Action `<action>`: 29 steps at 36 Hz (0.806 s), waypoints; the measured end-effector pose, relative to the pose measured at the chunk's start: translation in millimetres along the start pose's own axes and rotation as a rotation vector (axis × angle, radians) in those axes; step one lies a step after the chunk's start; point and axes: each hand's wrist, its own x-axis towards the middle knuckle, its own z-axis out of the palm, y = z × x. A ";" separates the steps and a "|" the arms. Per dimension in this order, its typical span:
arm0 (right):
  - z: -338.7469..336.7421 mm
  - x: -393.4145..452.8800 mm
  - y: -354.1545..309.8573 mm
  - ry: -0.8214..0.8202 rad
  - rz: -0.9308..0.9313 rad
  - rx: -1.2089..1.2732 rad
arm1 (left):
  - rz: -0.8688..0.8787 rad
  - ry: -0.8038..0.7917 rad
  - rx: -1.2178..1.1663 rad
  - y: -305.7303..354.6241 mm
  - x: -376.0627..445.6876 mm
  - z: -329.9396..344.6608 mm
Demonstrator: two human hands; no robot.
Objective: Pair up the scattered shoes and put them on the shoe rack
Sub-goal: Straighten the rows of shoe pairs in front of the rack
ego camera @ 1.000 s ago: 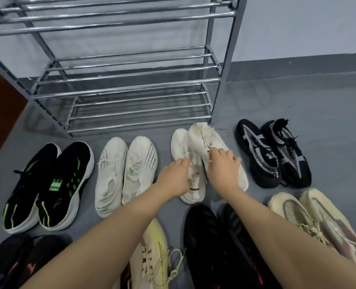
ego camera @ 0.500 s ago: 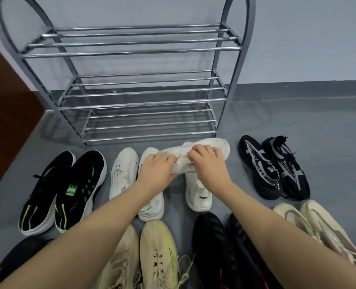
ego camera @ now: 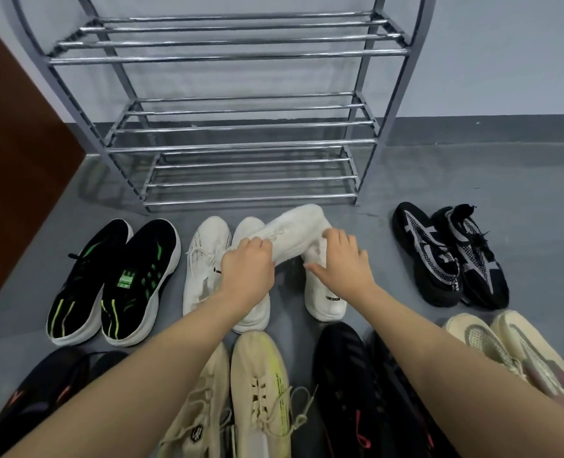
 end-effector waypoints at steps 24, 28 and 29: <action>31.6 -18.4 26.8 -0.253 -0.016 -0.066 | 0.223 -0.347 0.251 -1.8 -19.1 1.0; 26.3 -18.9 23.4 -0.184 -0.028 -0.062 | 0.279 -0.375 0.272 2.1 -16.2 -6.8; 24.7 -18.8 22.4 -0.163 -0.025 -0.052 | 0.286 -0.369 0.266 4.0 -16.0 -8.6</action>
